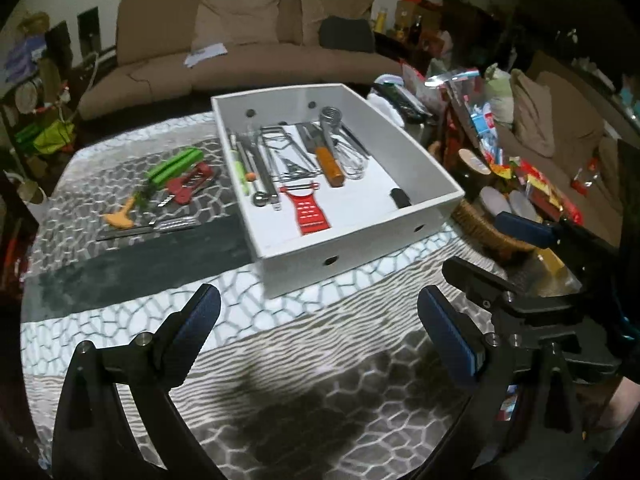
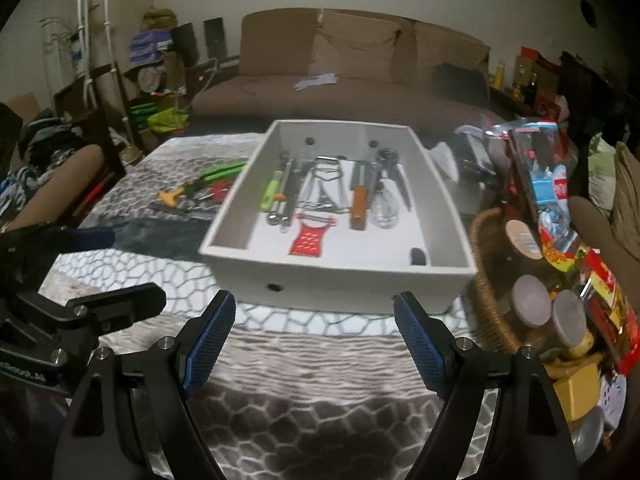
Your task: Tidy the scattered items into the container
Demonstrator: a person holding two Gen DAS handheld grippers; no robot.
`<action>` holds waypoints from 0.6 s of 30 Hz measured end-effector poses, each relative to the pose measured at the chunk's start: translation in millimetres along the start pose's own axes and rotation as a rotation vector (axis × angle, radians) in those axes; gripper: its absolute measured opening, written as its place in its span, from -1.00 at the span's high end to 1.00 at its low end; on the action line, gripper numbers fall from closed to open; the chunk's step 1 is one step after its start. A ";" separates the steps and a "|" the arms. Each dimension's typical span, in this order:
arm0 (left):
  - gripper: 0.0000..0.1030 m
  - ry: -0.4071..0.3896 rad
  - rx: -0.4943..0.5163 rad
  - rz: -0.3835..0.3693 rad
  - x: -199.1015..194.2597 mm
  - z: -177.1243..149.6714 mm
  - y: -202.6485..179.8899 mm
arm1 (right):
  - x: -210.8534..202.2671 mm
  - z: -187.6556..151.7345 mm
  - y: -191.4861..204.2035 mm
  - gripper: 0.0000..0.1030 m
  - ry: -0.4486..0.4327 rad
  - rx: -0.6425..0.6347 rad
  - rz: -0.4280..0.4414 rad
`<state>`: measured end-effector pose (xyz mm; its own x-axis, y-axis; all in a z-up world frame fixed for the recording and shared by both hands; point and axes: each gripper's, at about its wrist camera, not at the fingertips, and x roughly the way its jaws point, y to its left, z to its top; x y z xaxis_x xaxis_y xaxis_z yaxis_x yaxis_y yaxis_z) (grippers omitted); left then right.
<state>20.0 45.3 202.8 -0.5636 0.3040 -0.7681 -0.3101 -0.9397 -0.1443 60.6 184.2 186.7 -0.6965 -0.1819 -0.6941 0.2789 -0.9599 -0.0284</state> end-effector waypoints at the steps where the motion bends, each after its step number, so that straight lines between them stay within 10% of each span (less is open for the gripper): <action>1: -0.92 -0.006 0.004 0.010 -3.4 -3.6 4.0 | 0.9 -1.2 4.9 -0.64 -0.002 -0.007 0.006; 18: -0.92 -0.061 -0.199 0.091 1.2 -35.1 143.4 | 48.3 1.3 78.6 -0.64 -0.029 -0.011 0.151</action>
<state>1.7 -94.6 159.3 -0.6294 0.2196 -0.7454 -0.1022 -0.9743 -0.2007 48.0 99.6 151.9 -0.6650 -0.3304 -0.6698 0.3893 -0.9187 0.0665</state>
